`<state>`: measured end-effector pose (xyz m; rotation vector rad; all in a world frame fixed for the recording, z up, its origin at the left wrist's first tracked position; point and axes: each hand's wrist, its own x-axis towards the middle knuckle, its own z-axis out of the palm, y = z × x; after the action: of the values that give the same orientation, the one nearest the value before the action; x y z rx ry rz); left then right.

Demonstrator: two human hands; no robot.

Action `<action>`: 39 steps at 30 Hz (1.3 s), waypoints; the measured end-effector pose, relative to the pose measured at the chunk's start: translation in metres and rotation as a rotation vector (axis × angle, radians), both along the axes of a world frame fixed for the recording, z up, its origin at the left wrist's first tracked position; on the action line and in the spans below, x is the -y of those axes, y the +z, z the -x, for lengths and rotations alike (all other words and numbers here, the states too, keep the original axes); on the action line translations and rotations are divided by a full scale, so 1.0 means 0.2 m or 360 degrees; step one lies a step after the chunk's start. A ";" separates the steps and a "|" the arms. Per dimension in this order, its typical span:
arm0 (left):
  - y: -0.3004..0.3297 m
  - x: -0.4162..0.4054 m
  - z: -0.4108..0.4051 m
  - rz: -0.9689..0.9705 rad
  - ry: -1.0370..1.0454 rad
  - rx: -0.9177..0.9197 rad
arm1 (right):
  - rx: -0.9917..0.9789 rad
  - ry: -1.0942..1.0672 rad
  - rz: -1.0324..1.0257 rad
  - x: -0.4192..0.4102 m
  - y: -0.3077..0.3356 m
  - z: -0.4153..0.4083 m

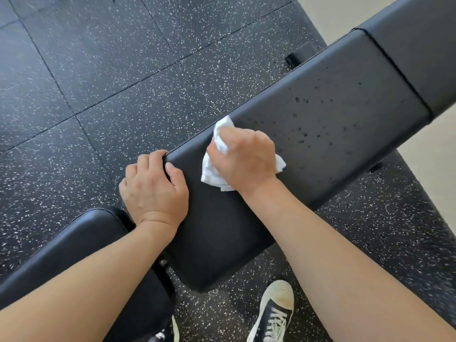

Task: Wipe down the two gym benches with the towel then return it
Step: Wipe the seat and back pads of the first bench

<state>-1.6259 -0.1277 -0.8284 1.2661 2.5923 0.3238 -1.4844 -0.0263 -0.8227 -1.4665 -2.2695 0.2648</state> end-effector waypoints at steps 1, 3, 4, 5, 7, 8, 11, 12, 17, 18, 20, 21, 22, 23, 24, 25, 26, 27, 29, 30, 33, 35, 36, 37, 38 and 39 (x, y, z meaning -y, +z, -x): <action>0.00 0.00 0.00 0.0004 -0.0004 -0.0016 | -0.0018 -0.0004 -0.0014 0.01 0.00 -0.01; -0.01 0.00 0.00 0.0004 -0.0026 -0.0059 | -0.0061 -0.0026 -0.0102 0.06 -0.02 -0.03; -0.01 0.01 0.01 0.0003 -0.0044 -0.0074 | -0.0033 -0.0035 -0.0153 0.13 -0.02 -0.06; -0.02 0.01 0.01 0.0006 -0.0068 -0.0084 | 0.0037 -0.0021 -0.0192 0.22 -0.04 -0.09; -0.02 0.02 0.02 0.0040 -0.0125 -0.0115 | 0.0185 0.0082 -0.0253 0.42 -0.06 -0.21; -0.02 0.03 0.02 0.0074 -0.0144 -0.0130 | 0.0178 0.0179 -0.0252 0.50 -0.08 -0.30; 0.01 0.01 0.01 0.0162 -0.0236 -0.0146 | 0.0041 0.0338 -0.0242 0.58 -0.09 -0.57; 0.02 0.00 0.01 0.0190 -0.0331 -0.0157 | 0.0075 0.0327 -0.0246 0.56 -0.07 -0.65; 0.07 -0.06 0.01 0.0256 -0.0676 -0.0089 | 0.0607 0.0005 -0.0332 0.39 0.03 -0.91; 0.08 -0.07 0.00 0.0243 -0.0661 -0.0058 | 0.0551 -0.0032 -0.0291 0.36 0.06 -0.93; 0.09 -0.09 -0.04 0.0189 -0.0597 0.0018 | 0.0335 -0.0120 -0.0078 0.35 0.10 -0.93; 0.09 -0.12 -0.07 0.0162 -0.0577 0.0042 | 0.0189 -0.0232 0.0103 0.36 0.11 -0.91; 0.09 -0.15 -0.10 0.0146 -0.0565 0.0058 | 0.0062 -0.0322 0.0241 0.37 0.12 -0.88; 0.09 -0.19 -0.14 0.0144 -0.0553 0.0067 | -0.0023 -0.0354 0.0281 0.38 0.12 -0.85; 0.08 -0.24 -0.18 0.0153 -0.0528 0.0067 | -0.0084 -0.0345 0.0283 0.39 0.12 -0.82; 0.07 -0.29 -0.23 0.0170 -0.0484 0.0062 | -0.0144 -0.0324 0.0284 0.40 0.12 -0.80; 0.07 -0.33 -0.27 0.0187 -0.0415 0.0057 | -0.0203 -0.0328 0.0277 0.40 0.11 -0.78; 0.06 -0.38 -0.30 0.0193 -0.0325 0.0047 | -0.0244 -0.0364 0.0255 0.40 0.09 -0.77; 0.03 -0.43 -0.34 0.0147 -0.0165 -0.0004 | -0.0275 -0.0477 0.0175 0.40 0.06 -0.80; 0.01 -0.43 -0.35 0.0107 -0.0121 -0.0035 | -0.0280 -0.0532 0.0152 0.40 0.03 -0.83; -0.01 -0.43 -0.37 0.0066 -0.0078 -0.0086 | -0.0318 -0.0663 0.0211 0.39 -0.01 -0.97; -0.02 -0.43 -0.37 0.0061 -0.0087 -0.0104 | -0.0366 -0.0727 0.0189 0.39 -0.03 -0.98; -0.02 -0.43 -0.37 0.0055 -0.0091 -0.0108 | -0.0407 -0.0750 0.0162 0.38 -0.04 -0.93; -0.02 -0.43 -0.37 0.0045 -0.0091 -0.0110 | -0.0422 -0.0745 0.0111 0.37 -0.04 -0.87; -0.02 -0.43 -0.37 0.0034 -0.0086 -0.0111 | -0.0386 -0.0712 0.0034 0.36 -0.05 -0.79; -0.03 -0.43 -0.37 0.0031 -0.0088 -0.0118 | -0.0326 -0.0656 -0.0044 0.34 -0.06 -0.69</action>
<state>-1.5522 -0.0410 -0.8346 1.3647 2.6090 0.2454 -1.3454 -0.0950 -0.8339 -1.7600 -1.7577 0.2423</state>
